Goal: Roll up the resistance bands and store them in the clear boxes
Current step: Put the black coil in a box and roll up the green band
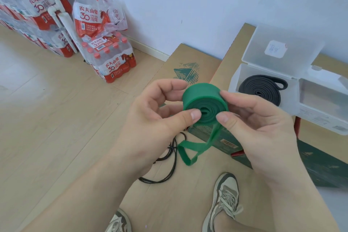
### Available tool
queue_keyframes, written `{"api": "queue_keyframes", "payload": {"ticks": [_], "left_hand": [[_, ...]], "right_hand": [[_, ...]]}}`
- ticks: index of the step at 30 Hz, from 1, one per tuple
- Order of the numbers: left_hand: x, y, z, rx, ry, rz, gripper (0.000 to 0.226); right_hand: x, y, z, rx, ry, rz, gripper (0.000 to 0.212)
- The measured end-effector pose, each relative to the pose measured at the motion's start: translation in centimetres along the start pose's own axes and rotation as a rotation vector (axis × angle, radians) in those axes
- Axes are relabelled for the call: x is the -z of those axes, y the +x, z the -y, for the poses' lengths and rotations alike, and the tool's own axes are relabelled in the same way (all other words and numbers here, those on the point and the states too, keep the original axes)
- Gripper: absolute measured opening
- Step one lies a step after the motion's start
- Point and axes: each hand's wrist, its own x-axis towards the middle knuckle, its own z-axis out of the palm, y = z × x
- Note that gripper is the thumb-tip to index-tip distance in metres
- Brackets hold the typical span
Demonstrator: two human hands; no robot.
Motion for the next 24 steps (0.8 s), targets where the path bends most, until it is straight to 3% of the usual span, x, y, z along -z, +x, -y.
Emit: {"api": "queue_keyframes", "payload": {"ticks": [3,5,8,10,15,19,24], "left_hand": [[-0.4,-0.1,0.3,0.040,0.022,0.032,0.049],[-0.1,-0.2,0.8,-0.020,0.291,0.034,0.052],[0.2,-0.3,1.3,-0.378,0.889,0.090,0.058],[-0.1,-0.6,1.5,-0.424,1.006,0.175,0.058],[0.0,-0.5,1.2,-0.233,0.754,0.136,0.042],[0.1,-0.4,0.8,-0.063,0.430,0.052,0.039],[0.4,-0.1,0.4,-0.098,0.199,-0.003,0.032]], "right_hand": [[0.0,0.0,0.1,0.018,-0.032,0.011,0.031],[0.1,0.0,-0.4,0.064,-0.186,0.049,0.040],[-0.1,-0.2,-1.4,0.174,-0.481,0.163,0.045],[-0.2,-0.3,-1.6,0.236,-0.587,0.208,0.042],[-0.3,-0.3,-1.8,0.307,-0.670,0.216,0.037],[0.2,-0.1,-1.4,0.111,-0.343,0.065,0.037],[0.6,0.4,-0.5,-0.004,-0.124,0.056,0.033]]}}
